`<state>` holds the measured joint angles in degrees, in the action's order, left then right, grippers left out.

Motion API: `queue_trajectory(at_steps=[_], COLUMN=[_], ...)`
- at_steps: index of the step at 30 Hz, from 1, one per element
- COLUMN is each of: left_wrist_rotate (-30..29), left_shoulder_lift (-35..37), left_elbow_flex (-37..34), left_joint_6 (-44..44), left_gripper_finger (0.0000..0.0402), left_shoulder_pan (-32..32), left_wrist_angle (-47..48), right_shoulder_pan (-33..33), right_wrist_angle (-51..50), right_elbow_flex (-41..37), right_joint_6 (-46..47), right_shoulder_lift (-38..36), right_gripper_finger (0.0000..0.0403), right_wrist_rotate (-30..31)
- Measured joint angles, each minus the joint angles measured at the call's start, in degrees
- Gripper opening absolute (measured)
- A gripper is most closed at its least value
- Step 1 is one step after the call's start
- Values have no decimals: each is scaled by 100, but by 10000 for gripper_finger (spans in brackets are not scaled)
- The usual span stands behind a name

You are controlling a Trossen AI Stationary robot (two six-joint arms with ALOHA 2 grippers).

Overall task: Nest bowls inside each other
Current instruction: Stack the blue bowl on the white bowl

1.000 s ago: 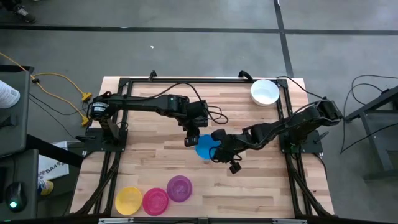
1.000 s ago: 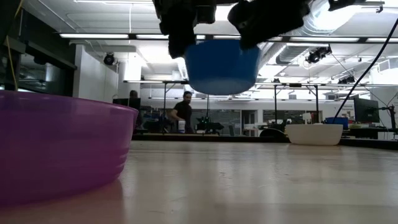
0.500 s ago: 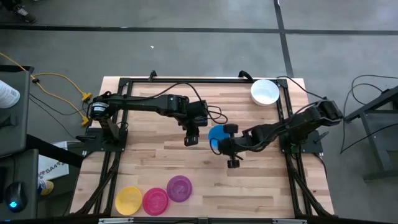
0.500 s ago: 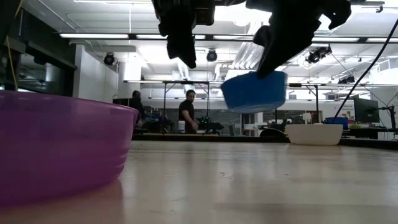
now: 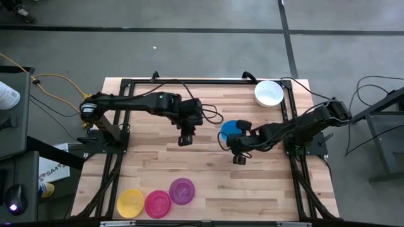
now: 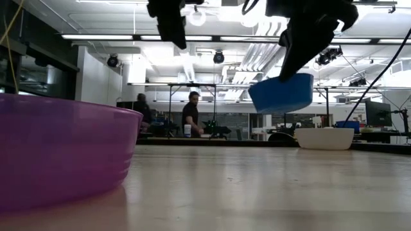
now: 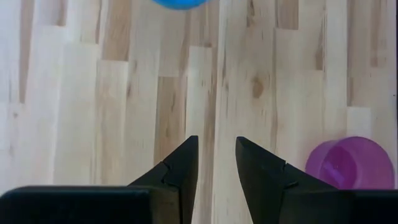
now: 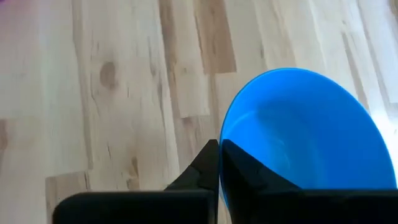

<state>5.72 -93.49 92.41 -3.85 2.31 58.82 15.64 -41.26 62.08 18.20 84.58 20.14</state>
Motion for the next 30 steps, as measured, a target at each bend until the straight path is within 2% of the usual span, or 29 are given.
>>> queue_trajectory(at_steps=[9, 18, 30], left_wrist_rotate=[-319, -911, -1118], left_shoulder_lift=[492, 996, 1499], left_elbow_flex=[-1120, -2064, -3019], left_joint_6=[-488, -906, -1413], left_gripper_finger=[109, 109, 109], left_shoulder_pan=[-200, -397, -657], left_wrist_angle=[-223, -484, -786], right_shoulder_pan=[-719, -1983, -3766], right_wrist_angle=[-519, -903, -769], right_elbow_flex=[0, -2, -3], right_joint_6=[246, 270, 6], right_shoulder_lift=[-376, -697, -781], right_gripper_finger=[3, 3, 3], right_wrist_rotate=[149, 104, 70])
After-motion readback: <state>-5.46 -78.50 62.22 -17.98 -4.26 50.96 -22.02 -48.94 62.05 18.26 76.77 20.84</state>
